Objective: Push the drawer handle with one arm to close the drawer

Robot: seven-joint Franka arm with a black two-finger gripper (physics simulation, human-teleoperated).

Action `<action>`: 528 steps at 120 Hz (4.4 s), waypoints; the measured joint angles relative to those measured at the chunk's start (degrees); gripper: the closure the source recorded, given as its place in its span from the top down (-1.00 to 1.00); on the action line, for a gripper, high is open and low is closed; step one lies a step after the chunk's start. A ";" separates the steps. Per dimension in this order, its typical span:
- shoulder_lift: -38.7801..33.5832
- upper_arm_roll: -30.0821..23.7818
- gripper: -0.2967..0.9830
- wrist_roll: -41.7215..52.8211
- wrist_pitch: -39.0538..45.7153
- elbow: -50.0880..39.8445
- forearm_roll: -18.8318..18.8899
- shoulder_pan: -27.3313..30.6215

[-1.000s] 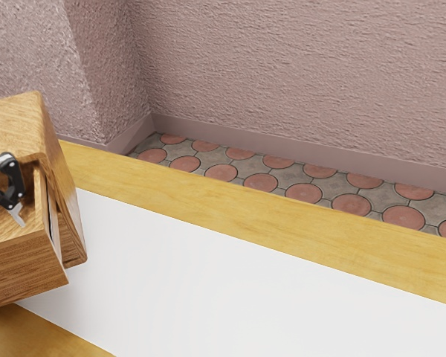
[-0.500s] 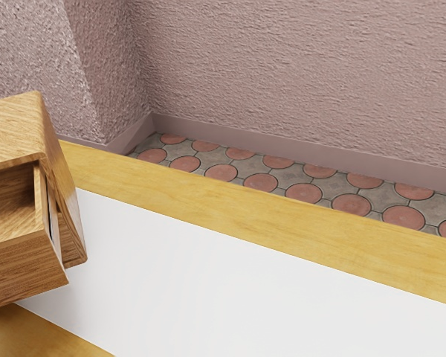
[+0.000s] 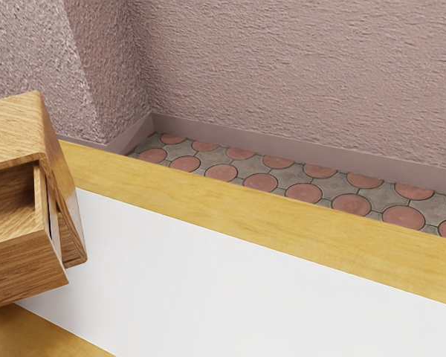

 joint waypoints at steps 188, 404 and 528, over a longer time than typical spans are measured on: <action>14.28 9.58 -0.69 16.66 18.29 -3.84 13.78 3.54; 37.98 26.02 -0.69 27.48 38.86 9.19 26.90 3.15; 62.05 0.57 0.20 15.45 27.91 40.49 -1.96 3.29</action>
